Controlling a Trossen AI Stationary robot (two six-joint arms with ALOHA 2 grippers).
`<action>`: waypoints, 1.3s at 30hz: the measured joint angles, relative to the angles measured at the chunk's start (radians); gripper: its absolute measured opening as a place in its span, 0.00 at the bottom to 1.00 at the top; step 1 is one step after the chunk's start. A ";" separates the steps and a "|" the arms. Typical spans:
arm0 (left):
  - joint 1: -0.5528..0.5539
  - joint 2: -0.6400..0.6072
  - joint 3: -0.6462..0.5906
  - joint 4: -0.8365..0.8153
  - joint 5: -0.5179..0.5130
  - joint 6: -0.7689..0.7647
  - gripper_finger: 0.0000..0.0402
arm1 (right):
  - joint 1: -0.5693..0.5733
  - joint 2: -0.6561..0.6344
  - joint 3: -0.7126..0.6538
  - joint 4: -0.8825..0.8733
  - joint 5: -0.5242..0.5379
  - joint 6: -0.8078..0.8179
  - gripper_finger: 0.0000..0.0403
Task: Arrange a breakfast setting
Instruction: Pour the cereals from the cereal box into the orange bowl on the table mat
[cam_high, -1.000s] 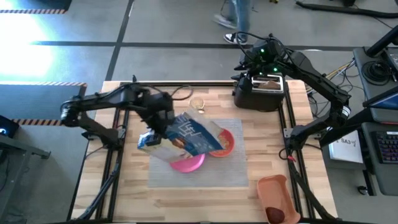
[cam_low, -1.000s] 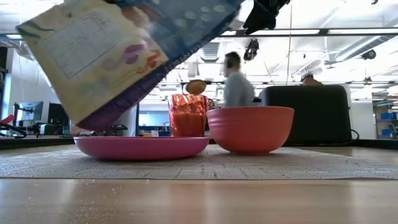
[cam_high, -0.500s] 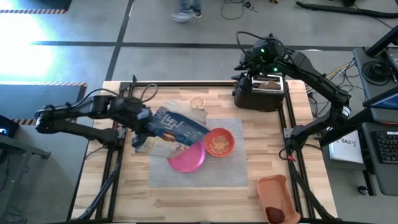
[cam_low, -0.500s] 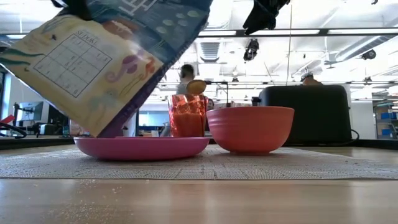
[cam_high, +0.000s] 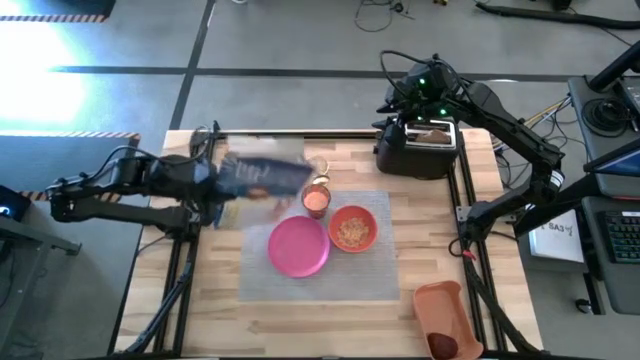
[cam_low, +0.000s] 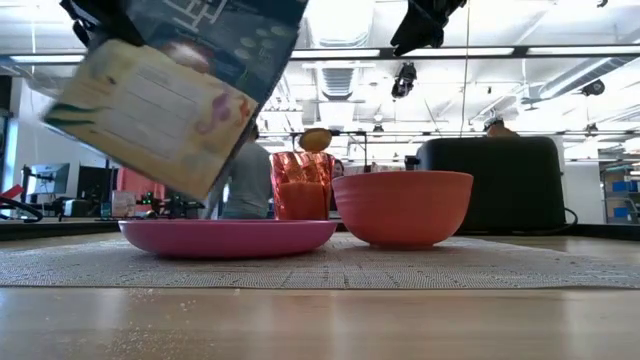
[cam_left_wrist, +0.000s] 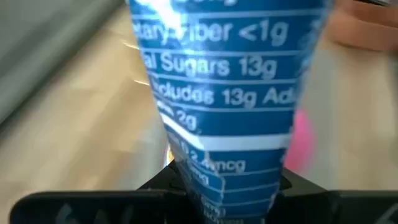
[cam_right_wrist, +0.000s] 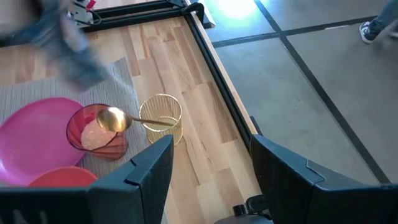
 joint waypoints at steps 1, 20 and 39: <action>0.000 -0.010 0.000 0.000 -0.067 -0.002 0.17 | 0.000 0.000 0.000 0.000 0.000 0.000 0.50; 0.001 -0.024 -0.332 0.199 -0.952 -0.567 0.17 | 0.000 0.000 0.000 0.000 0.000 0.001 0.50; 0.002 0.043 -0.526 0.200 -1.127 -0.871 0.17 | 0.000 0.000 0.000 0.000 0.000 0.000 0.50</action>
